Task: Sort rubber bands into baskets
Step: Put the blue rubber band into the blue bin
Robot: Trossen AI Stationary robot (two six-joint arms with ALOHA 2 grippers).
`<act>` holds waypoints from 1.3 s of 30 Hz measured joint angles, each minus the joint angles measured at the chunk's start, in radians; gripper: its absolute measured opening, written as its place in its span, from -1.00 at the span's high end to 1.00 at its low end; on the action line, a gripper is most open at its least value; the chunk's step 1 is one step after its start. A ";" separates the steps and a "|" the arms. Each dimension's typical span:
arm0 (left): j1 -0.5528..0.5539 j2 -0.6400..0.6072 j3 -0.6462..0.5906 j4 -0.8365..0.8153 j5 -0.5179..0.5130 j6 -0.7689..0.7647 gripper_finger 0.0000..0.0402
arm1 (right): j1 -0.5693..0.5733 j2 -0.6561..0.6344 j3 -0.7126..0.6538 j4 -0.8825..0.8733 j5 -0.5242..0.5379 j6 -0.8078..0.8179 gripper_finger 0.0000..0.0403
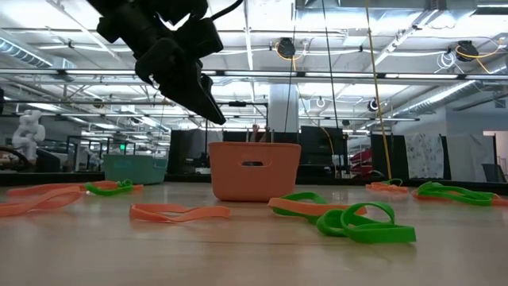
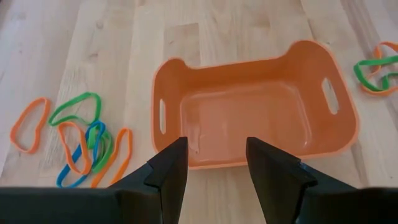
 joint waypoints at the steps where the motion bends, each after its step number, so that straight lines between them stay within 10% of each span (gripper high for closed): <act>1: 0.000 0.000 0.000 0.000 0.000 -0.004 0.15 | -0.007 0.003 0.000 0.003 0.008 -0.011 1.00; 14: 0.000 0.000 0.000 0.001 0.000 -0.025 0.15 | -0.141 0.095 0.000 0.214 0.071 -0.261 1.00; 39: 0.000 0.000 0.000 -0.018 0.022 -0.048 0.15 | -0.159 0.129 0.000 -0.011 -0.263 -0.194 1.00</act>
